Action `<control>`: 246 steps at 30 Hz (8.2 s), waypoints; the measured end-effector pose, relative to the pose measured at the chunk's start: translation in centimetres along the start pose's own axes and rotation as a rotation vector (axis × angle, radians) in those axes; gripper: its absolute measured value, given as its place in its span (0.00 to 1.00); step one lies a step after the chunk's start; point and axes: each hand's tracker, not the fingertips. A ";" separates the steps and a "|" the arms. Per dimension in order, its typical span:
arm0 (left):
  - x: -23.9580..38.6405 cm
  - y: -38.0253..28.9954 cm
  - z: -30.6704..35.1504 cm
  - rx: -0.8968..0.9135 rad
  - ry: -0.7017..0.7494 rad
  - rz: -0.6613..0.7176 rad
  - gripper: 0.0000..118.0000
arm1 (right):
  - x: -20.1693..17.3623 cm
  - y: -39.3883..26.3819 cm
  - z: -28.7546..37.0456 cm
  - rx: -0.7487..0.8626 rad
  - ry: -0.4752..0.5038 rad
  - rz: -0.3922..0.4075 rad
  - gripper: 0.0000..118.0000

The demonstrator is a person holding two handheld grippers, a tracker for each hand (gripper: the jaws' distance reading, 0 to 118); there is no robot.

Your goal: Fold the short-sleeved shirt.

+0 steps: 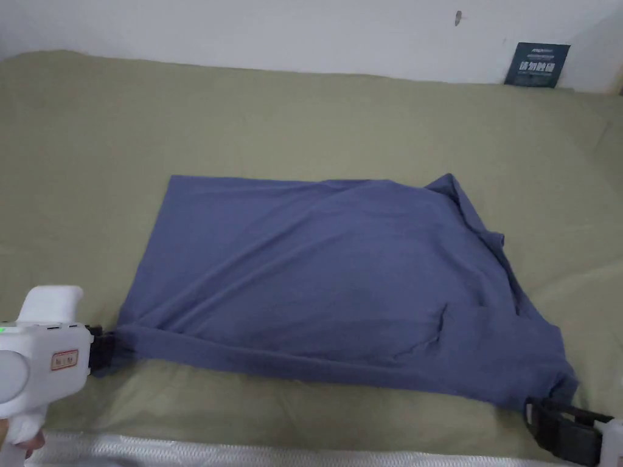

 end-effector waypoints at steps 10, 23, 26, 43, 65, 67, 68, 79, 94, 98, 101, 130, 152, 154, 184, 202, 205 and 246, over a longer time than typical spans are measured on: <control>0.4 0.8 1.0 0.014 0.006 0.007 0.03 | -0.9 2.3 -1.7 -0.034 0.025 0.129 0.04; 0.2 11.6 -2.1 0.080 -0.019 0.043 0.03 | -3.7 18.4 -7.0 0.049 0.057 0.146 0.04; 0.8 14.0 -4.7 0.065 0.013 0.032 0.03 | -4.8 20.8 -10.7 0.002 0.037 0.167 0.04; 2.1 15.6 -12.1 -0.042 0.039 -0.024 1.00 | -3.7 20.4 -18.2 -0.181 0.020 0.119 1.00; 1.8 9.8 -8.0 -0.042 0.117 0.037 0.93 | -0.5 13.8 -9.6 -0.048 0.007 0.070 0.00; 2.3 9.7 -8.8 -0.053 0.110 0.032 0.93 | -0.6 13.9 -10.1 -0.060 0.012 0.072 0.00; 2.6 9.8 -9.2 -0.094 0.089 0.042 0.91 | -0.7 13.9 -10.4 -0.064 0.010 0.074 0.00; 4.4 9.9 -8.6 -0.078 0.066 -0.063 0.05 | -1.9 15.1 -14.8 -0.117 -0.026 0.066 0.94; 3.3 8.6 -5.5 -0.053 0.033 -0.010 0.05 | -1.4 12.7 -9.4 -0.112 -0.001 0.014 0.08; 2.7 6.1 -3.0 -0.051 0.020 -0.008 0.05 | -0.2 10.0 -6.3 -0.103 0.004 0.029 0.08; 2.1 3.7 -0.8 -0.056 0.007 -0.011 0.05 | 0.5 7.4 -3.8 -0.115 0.015 0.005 0.08; 1.0 8.9 -1.8 0.091 -0.016 0.048 0.01 | -3.8 12.8 -2.6 0.105 0.004 0.051 0.02; 2.8 18.9 -15.0 -0.088 0.077 -0.027 0.57 | -3.9 18.0 -11.4 -0.014 -0.025 0.102 0.00; 2.8 19.1 -14.6 -0.100 0.043 -0.057 0.02 | -3.5 18.8 -11.8 -0.018 -0.030 0.102 0.00; 2.5 18.5 -16.3 -0.099 0.047 -0.020 0.02 | -5.0 23.1 -20.8 -0.179 -0.019 0.135 0.01; -0.5 11.1 3.0 0.137 -0.065 -0.002 0.02 | 0.8 18.8 0.2 0.084 0.104 0.094 0.00; -0.9 8.1 4.3 0.138 -0.073 0.001 0.02 | 1.3 15.9 2.3 0.090 0.120 0.089 0.00; -1.4 4.3 4.3 0.110 0.018 0.030 0.00 | -19.0 4.5 2.4 0.335 -0.002 0.204 0.00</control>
